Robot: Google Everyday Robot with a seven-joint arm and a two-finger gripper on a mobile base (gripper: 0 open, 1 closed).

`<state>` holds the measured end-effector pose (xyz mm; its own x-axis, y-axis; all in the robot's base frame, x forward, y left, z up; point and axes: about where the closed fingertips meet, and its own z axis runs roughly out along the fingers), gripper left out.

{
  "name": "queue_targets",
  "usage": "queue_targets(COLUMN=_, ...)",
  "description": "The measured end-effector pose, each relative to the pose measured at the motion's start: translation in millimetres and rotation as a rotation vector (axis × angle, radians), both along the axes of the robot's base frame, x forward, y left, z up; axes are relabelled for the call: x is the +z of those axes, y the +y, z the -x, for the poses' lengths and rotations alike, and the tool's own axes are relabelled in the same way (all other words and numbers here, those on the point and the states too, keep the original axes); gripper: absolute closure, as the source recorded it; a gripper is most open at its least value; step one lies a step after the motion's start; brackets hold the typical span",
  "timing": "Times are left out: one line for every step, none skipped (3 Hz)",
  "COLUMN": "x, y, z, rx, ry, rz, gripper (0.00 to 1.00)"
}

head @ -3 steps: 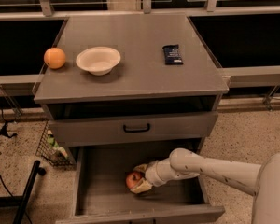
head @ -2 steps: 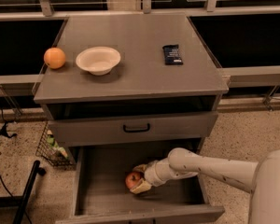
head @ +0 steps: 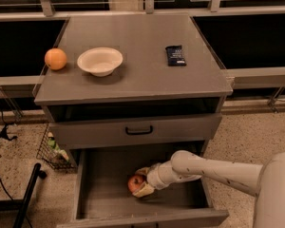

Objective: Place apple into middle drawer

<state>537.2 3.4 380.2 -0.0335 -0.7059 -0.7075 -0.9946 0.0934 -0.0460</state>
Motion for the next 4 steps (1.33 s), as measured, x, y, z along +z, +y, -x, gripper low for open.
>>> queue_targets(x=0.0, y=0.0, z=0.0, rx=0.000, ry=0.000, rz=0.000, gripper=0.50)
queue_targets(x=0.0, y=0.0, z=0.0, rx=0.000, ry=0.000, rz=0.000, gripper=0.28)
queue_targets(x=0.0, y=0.1, z=0.1, rx=0.000, ry=0.000, rz=0.000, gripper=0.04)
queue_targets(x=-0.1, y=0.1, z=0.1, rx=0.000, ry=0.000, rz=0.000, gripper=0.00)
